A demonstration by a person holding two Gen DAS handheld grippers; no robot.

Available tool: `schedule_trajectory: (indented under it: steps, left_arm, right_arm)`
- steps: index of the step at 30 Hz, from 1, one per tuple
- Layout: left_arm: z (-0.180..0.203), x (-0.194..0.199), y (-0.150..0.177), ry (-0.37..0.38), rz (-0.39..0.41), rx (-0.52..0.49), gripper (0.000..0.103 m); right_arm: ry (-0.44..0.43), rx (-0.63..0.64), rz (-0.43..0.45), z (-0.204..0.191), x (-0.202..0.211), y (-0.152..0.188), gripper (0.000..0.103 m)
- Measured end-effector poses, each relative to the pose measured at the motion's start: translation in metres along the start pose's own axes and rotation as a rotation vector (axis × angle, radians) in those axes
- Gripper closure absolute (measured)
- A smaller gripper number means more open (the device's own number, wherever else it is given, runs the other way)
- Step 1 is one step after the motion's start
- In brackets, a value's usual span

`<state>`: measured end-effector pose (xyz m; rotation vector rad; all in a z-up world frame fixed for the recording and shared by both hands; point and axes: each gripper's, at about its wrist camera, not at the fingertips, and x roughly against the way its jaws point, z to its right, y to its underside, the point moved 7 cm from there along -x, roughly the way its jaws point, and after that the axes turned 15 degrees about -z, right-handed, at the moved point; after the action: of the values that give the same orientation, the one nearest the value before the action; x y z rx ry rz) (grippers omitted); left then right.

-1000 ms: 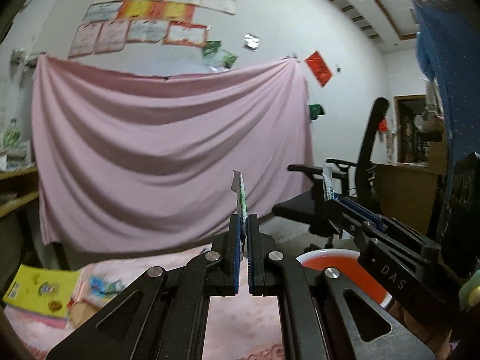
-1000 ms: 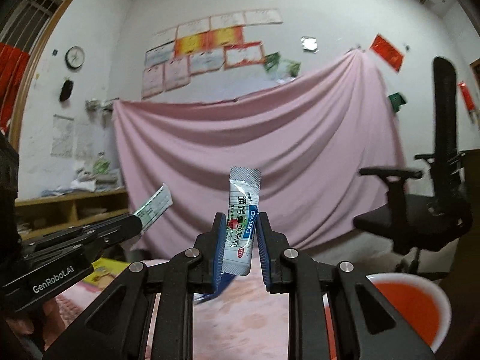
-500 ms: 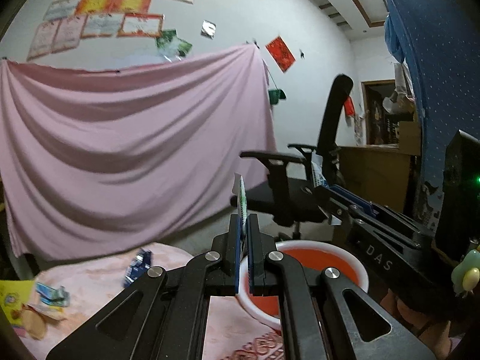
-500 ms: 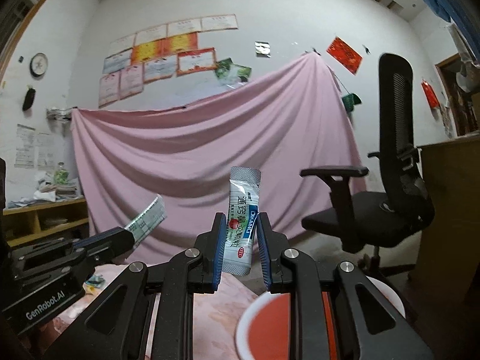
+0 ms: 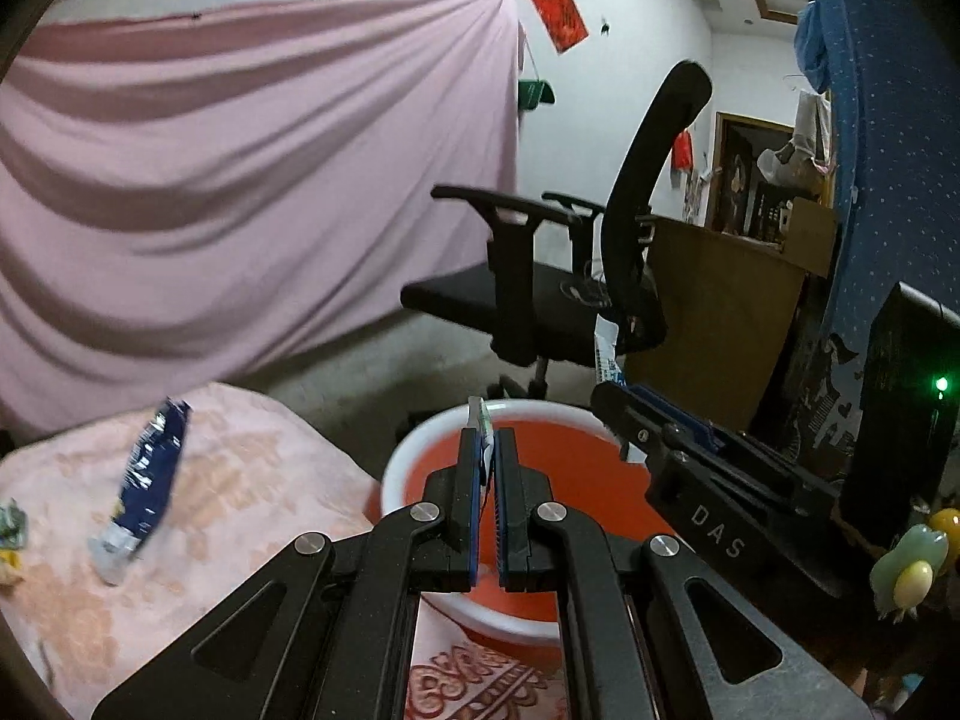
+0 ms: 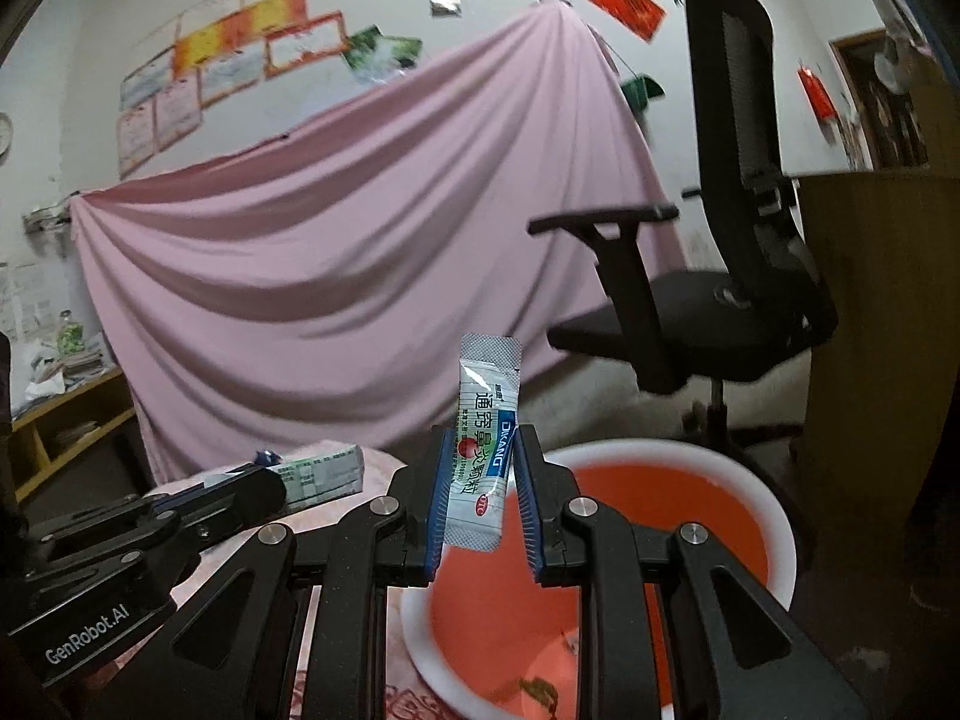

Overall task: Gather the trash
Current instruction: 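Lift both held items and carry them over the orange basin, then open the right tool over the basin while the left tool opens too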

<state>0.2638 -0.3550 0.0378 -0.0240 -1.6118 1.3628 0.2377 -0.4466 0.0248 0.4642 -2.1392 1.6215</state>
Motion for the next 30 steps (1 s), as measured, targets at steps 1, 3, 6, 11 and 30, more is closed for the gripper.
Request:
schedule_trajectory:
  steps: [1, 3, 6, 11, 30]
  left_arm:
    - [0.0, -0.003, -0.001, 0.008, -0.012, 0.005, 0.101]
    - [-0.002, -0.009, -0.003, 0.018, -0.027, 0.025, 0.101]
    - [-0.006, -0.013, 0.0, 0.029, -0.055, 0.053, 0.1]
    - [-0.015, -0.015, 0.004, 0.043, -0.087, 0.1, 0.099]
    - [-0.074, 0.06, 0.021, -0.111, 0.082, 0.237, 0.06]
  right_arm:
    - [0.005, -0.009, -0.014, 0.004, -0.003, 0.002, 0.083]
    - [0.01, -0.023, -0.033, 0.008, -0.007, 0.004, 0.083]
    - [0.014, -0.044, -0.059, 0.015, -0.011, 0.007, 0.083]
    - [0.016, -0.06, -0.076, 0.019, -0.013, 0.009, 0.077]
    - [-0.017, 0.031, 0.058, -0.018, 0.01, -0.005, 0.054]
